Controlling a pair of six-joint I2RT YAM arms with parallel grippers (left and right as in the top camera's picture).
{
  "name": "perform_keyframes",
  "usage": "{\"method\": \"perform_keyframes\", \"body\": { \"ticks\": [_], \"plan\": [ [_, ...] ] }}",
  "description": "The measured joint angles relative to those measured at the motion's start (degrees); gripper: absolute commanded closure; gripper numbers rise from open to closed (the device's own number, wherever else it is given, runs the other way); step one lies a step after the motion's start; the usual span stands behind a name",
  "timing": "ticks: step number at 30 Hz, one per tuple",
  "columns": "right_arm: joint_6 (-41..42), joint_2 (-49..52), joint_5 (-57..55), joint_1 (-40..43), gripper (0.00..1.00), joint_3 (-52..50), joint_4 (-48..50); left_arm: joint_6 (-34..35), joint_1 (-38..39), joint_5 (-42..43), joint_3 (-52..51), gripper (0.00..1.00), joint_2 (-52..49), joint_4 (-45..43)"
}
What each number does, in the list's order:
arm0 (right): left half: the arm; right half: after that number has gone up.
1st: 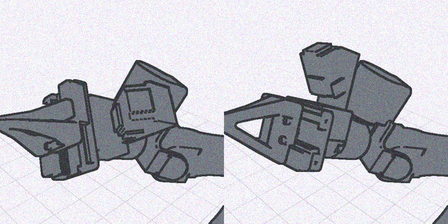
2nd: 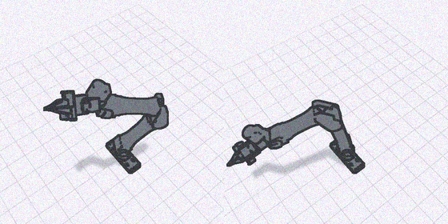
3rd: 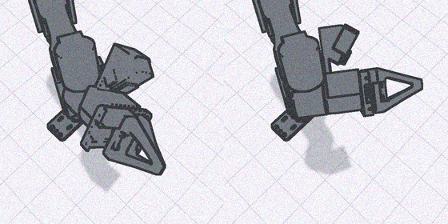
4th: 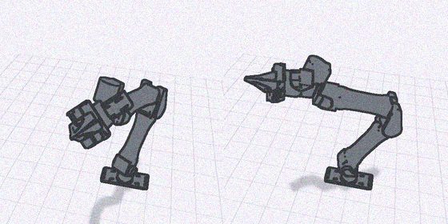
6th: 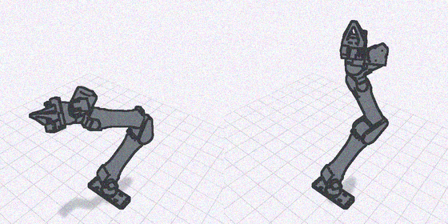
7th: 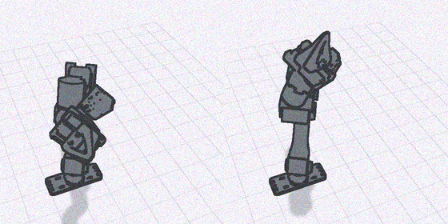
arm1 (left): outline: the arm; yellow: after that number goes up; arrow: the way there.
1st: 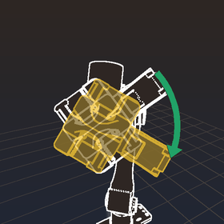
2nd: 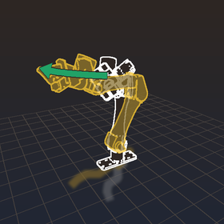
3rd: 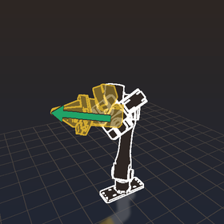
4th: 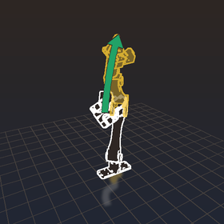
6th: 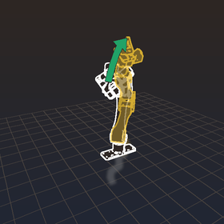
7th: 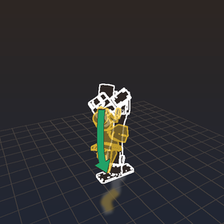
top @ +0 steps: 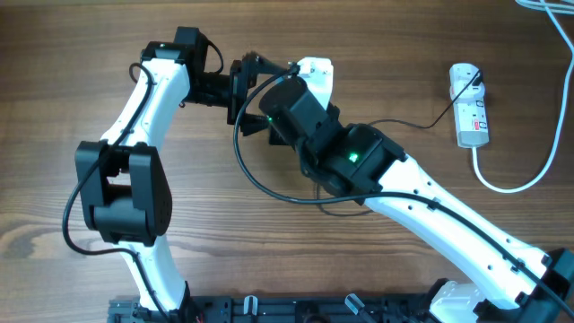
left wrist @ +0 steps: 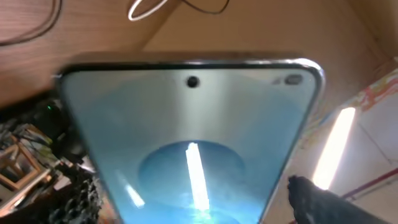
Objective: Plug charger to phone and switch on socket
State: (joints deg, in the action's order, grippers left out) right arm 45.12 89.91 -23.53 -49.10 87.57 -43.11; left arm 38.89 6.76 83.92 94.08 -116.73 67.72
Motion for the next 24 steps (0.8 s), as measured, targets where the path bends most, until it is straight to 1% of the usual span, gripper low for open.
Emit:
{"method": "perform_keyframes", "body": {
  "ticks": [1, 3, 8, 9, 11, 12, 13, 15, 19, 23, 24],
  "plan": [
    [2.91, 0.00, -0.24, 0.00, 0.96, 0.00, 0.00, 0.02, 0.00, 0.15, 0.00, 0.00, 0.09, 0.02],
    [11.39, 0.00, -1.84, 0.00, 0.96, 0.00, -0.13, 0.07, 0.00, 0.17, 0.00, 0.00, 0.22, 0.02],
    [36.89, -0.94, -3.74, 0.00, 0.96, 0.00, -0.79, 0.07, 0.00, 0.17, 0.00, 0.01, 0.24, 0.02],
    [41.42, -1.25, -3.78, 0.00, 0.95, 0.00, -0.79, 0.07, 0.00, 0.17, 0.00, 0.03, 0.26, 0.02],
    [49.16, -1.68, -3.78, 0.00, 0.95, 0.00, -0.79, 0.26, 0.00, 0.20, 0.00, 0.16, 0.28, 0.02],
    [51.91, -1.77, -3.78, 0.00, 0.95, 0.00, -0.81, 0.28, 0.00, 0.22, 0.00, 0.21, 0.28, 0.04],
    [56.52, -1.77, -3.74, 0.00, 0.95, 0.00, -0.87, 0.70, 0.00, 0.28, 0.00, 0.26, 0.28, 0.04],
    [60.00, -1.79, -3.74, 0.00, 0.95, 0.02, -1.70, 1.22, 0.00, 0.46, 0.00, 0.27, 0.28, 0.04],
    [67.60, -1.81, -3.85, 0.02, 0.95, 0.00, -6.21, 3.78, 0.00, 0.85, 0.00, 0.27, 0.28, 0.00],
    [70.64, -1.75, -4.24, 0.00, 0.95, 0.00, -5.86, 5.38, 0.00, 1.51, 0.00, 0.27, 0.28, 0.02],
    [71.01, -1.62, -4.44, 0.00, 0.95, 0.00, -5.49, 5.57, 0.00, 1.84, 0.00, 0.28, 0.28, 0.02]
  ]
}}
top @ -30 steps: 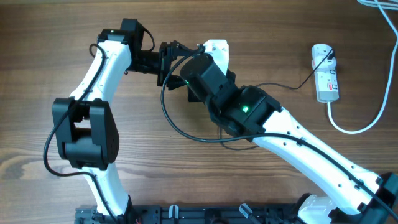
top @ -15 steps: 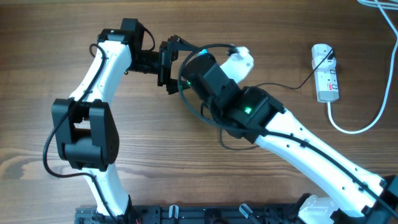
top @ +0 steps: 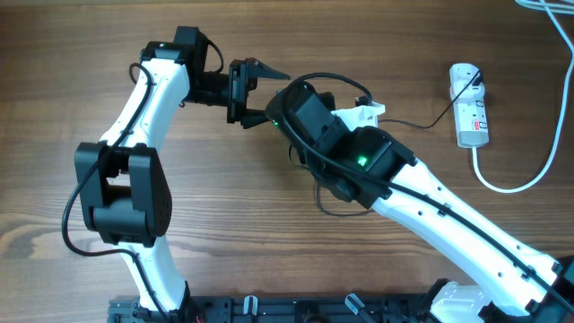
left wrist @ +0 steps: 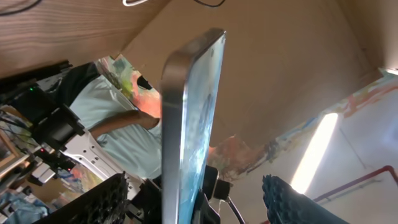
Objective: Plug charger to phone and switch on socket
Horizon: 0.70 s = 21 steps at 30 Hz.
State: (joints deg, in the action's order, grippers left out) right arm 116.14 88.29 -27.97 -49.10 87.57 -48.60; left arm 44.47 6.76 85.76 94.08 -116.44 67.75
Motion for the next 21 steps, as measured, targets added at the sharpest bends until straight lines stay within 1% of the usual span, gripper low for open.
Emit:
{"method": "perform_keyframes", "body": {
  "ticks": [1, 3, 6, 10, 15, 18, 21],
  "plan": [
    [0.24, 0.20, -0.20, 0.00, 0.96, 0.00, 0.46, 0.07, 0.00, 0.17, 0.00, 0.29, 0.00, -0.02],
    [0.87, 1.03, -0.39, 0.00, 0.95, 0.00, 1.77, 0.48, 0.00, 0.66, 0.00, 0.35, 0.00, 0.00],
    [1.16, 1.25, -0.42, 0.00, 0.95, 0.00, 3.06, 0.85, 0.00, 0.96, 0.00, 0.36, 0.00, -0.02],
    [1.27, 1.27, -0.44, 0.00, 0.95, 0.00, 2.38, 0.90, 0.00, 0.94, 0.00, 0.36, 0.00, 0.00],
    [1.27, 1.31, -0.37, 0.00, 0.95, 0.00, 2.40, 1.07, 0.00, 0.42, 0.00, 0.47, 0.00, 0.02],
    [1.29, 1.51, -0.15, 0.00, 0.96, 0.00, 2.40, 1.11, 0.00, -0.17, 0.00, 0.52, 0.00, 0.00],
    [1.29, 1.73, -0.11, 0.00, 0.95, 0.00, 2.43, 1.14, 0.00, -0.42, 0.00, 0.52, 0.00, -0.02]
  ]
}}
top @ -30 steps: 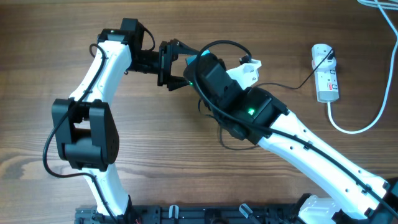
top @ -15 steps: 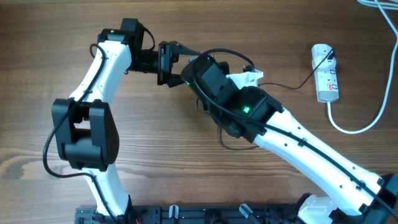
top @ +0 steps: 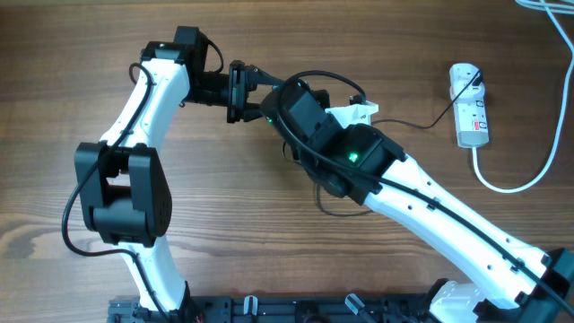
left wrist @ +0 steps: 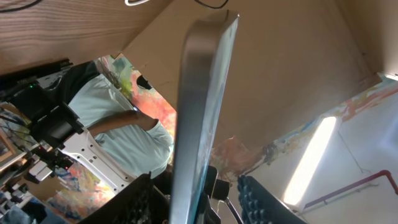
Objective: Plug charger to phone and switch on socket
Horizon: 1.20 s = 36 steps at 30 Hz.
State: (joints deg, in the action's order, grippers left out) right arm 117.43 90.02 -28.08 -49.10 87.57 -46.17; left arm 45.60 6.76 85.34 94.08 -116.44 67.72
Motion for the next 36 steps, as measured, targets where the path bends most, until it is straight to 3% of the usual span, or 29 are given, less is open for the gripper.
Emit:
{"method": "perform_keyframes", "body": {
  "ticks": [23, 36],
  "plan": [
    [0.02, 2.03, 0.79, 0.02, 0.95, 0.00, 1.51, 0.39, 0.00, -3.08, 0.00, 0.53, 0.00, -0.94],
    [0.02, 2.03, 0.76, 0.02, 0.95, 0.00, 1.51, 4.22, 0.00, -3.93, 0.00, 0.71, 0.00, -3.26]
  ]
}}
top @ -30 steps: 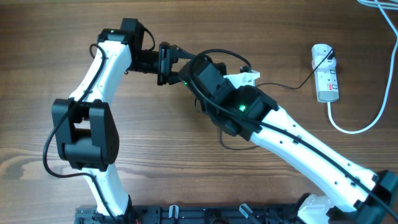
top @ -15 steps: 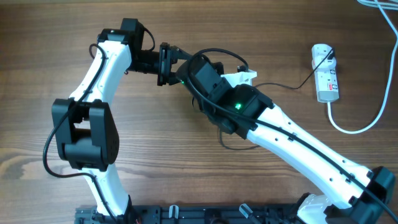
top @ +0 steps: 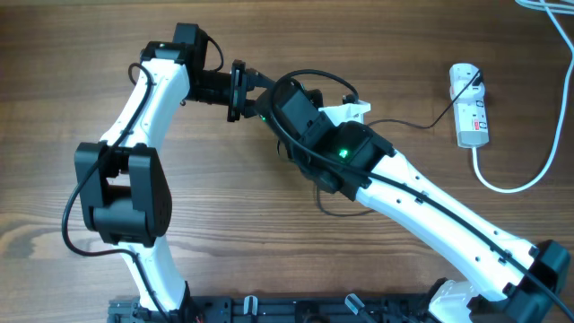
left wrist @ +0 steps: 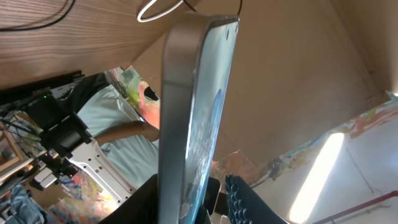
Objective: Plug charger to phone and switch on socket
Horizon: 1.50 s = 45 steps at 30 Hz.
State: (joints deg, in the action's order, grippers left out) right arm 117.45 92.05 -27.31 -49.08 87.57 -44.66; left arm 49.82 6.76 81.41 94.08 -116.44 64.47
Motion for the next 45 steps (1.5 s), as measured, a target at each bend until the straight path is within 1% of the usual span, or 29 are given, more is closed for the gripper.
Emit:
{"method": "perform_keyframes", "body": {
  "ticks": [1, 2, 4, 5, 6, 8, 11, 14, 18, 20, 23, 24, 26, 30, 32, 33, 34, 36, 39, 40, 42, 43, 45],
  "plan": [
    [0.00, 0.00, -0.04, 0.00, 0.91, 0.00, 0.04, 0.22, 0.00, -0.02, 0.00, 0.75, 0.00, 0.02],
    [0.02, 0.00, -0.24, 0.00, 0.82, 0.00, 0.15, 0.24, 0.00, -0.17, 0.00, 0.83, 0.00, 0.02],
    [0.35, 0.00, -0.42, 0.00, 0.62, 0.00, 0.33, 0.37, 0.00, -0.28, 0.00, 0.91, 0.00, 0.13],
    [0.31, 0.00, -0.63, 0.00, 0.57, 0.00, 0.39, 0.39, 0.00, -0.35, 0.00, 0.96, 0.00, 0.02],
    [0.17, 0.00, -0.81, 0.00, 0.49, 0.00, 0.44, 0.44, 0.00, -0.85, 0.00, 0.96, 0.00, 0.04],
    [-0.92, 0.00, -0.96, 0.00, 0.27, 0.00, 0.50, 0.52, 0.00, -1.40, -0.09, 0.96, 0.00, 0.02],
    [-3.82, 0.00, -1.73, 0.00, 0.15, 0.00, 0.52, 0.48, 0.00, -1.70, -0.09, 0.96, 0.00, -0.02],
    [-7.23, 0.00, -2.82, 0.04, 0.06, 0.00, -0.13, 0.48, 0.00, -1.73, -0.09, 0.96, 0.00, -0.48],
    [-9.03, -0.79, -3.13, 1.09, 0.01, 0.00, -4.37, 0.48, 0.00, -1.99, -0.09, 0.96, 0.00, -3.34],
    [-10.78, -2.84, -3.26, 2.89, 0.00, 0.00, -8.00, 0.46, -0.02, -2.23, -0.09, 0.96, 0.00, -4.76],
    [-18.62, -6.32, -3.19, 6.99, 0.00, 0.02, -12.37, 0.46, -0.31, -5.62, -0.09, 0.96, 0.00, -5.42],
    [-22.91, -7.02, -2.75, 8.70, 0.00, 0.02, -13.16, 0.48, -0.63, -7.82, -0.07, 0.96, 0.00, -5.40],
    [-34.42, -7.63, -0.33, 12.63, 0.00, 0.02, -14.34, 0.48, -1.70, -12.61, -0.09, 0.96, 0.00, -5.42],
    [-55.67, -7.15, 8.48, 19.15, 0.00, -0.07, -16.02, 0.46, -4.17, -21.38, -0.07, 0.96, 0.00, -5.44],
    [-60.83, -6.49, 12.35, 21.00, 0.00, -1.05, -15.74, 0.26, -5.33, -26.45, -0.09, 0.96, 0.00, -5.42],
    [-62.69, -5.95, 13.99, 21.73, 0.03, -2.12, -15.65, -0.26, -5.62, -28.61, -0.09, 0.96, 0.00, -5.44],
    [-63.98, -5.29, 15.34, 22.12, 0.09, -3.15, -15.39, -1.05, -5.77, -30.12, -0.07, 0.96, 0.00, -5.42],
    [-68.54, -2.47, 19.63, 22.71, 0.25, -6.08, -13.09, -4.70, -5.88, -33.14, -0.09, 0.96, 0.00, -5.40],
    [-73.40, 1.92, 25.62, 22.73, 0.25, -7.50, -11.08, -9.51, -5.86, -36.57, -0.07, 0.96, 0.00, -4.96],
    [-74.29, 3.52, 27.19, 22.73, 0.27, -7.56, -10.84, -11.28, -5.86, -37.92, -0.09, 0.96, 0.00, -4.68],
    [-75.34, 6.64, 29.46, 22.73, 0.40, -7.58, -10.73, -13.81, -5.88, -40.35, -0.09, 0.96, 0.00, -3.96],
    [-75.34, 8.02, 30.16, 22.73, 0.43, -7.61, -10.60, -15.56, -5.88, -42.03, -0.07, 0.96, 0.00, -3.58],
    [-75.10, 10.10, 31.10, 22.73, 0.43, -7.61, -10.16, -17.35, -5.88, -44.61, -0.09, 0.96, 0.00, -3.28]
  ]
}}
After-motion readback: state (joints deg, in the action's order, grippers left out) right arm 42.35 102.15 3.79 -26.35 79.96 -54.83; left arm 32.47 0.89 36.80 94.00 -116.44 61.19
